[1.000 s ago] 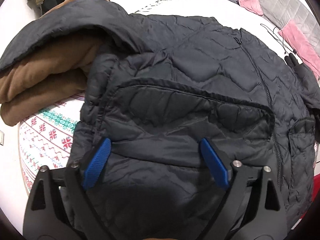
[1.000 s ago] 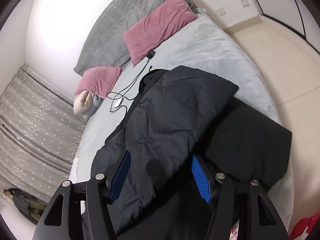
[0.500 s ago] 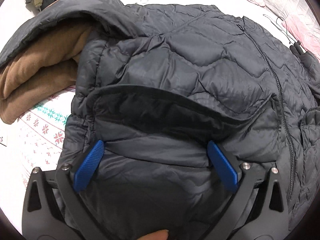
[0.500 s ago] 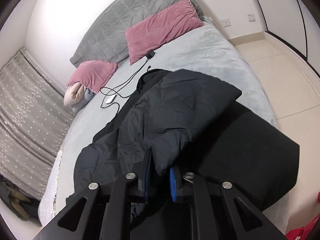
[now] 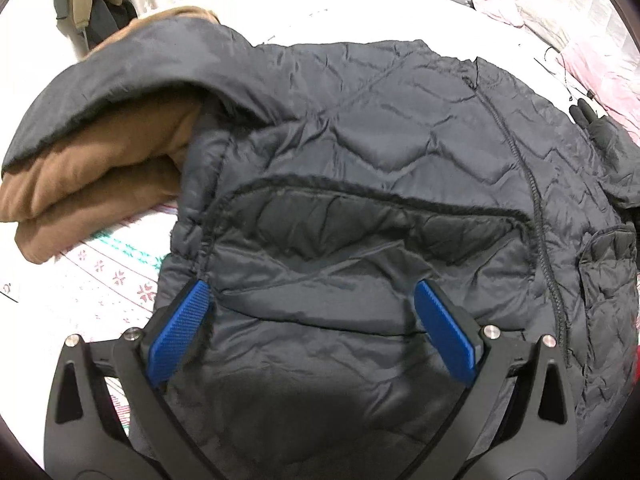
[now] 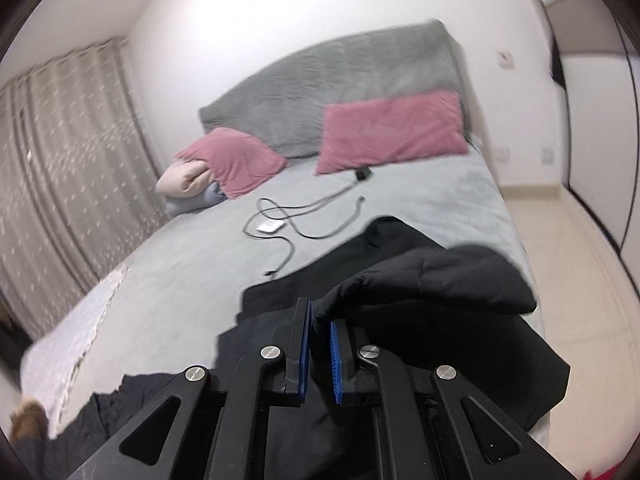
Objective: Fold large clothes
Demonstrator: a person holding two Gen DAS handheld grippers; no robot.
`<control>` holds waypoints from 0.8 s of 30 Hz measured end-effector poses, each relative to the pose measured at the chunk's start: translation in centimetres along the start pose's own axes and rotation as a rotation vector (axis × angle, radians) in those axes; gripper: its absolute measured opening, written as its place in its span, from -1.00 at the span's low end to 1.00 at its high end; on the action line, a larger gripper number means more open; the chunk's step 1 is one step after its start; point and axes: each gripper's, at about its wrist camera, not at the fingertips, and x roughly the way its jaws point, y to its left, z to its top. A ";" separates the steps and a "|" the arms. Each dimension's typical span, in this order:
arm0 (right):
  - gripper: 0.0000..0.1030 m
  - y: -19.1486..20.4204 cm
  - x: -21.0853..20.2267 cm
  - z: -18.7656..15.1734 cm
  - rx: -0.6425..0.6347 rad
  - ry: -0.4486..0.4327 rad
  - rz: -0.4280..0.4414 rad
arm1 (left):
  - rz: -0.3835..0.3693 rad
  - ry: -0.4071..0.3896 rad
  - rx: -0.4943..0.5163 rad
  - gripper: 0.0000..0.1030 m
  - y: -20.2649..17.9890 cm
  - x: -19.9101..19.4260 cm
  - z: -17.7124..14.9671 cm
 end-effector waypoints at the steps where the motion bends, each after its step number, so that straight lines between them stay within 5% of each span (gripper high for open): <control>1: -0.84 1.1 -0.3 0.0 -0.026 -0.004 0.000 | -0.001 -0.005 -0.002 0.99 0.1 -0.2 0.1; 12: -0.84 12.7 -3.0 -2.4 -0.301 -0.068 0.045 | -0.012 -0.039 -0.069 0.99 2.6 -1.6 1.1; 24: -0.84 24.7 -3.1 -10.2 -0.577 -0.042 0.182 | -0.035 -0.033 -0.086 0.99 3.5 -1.9 1.4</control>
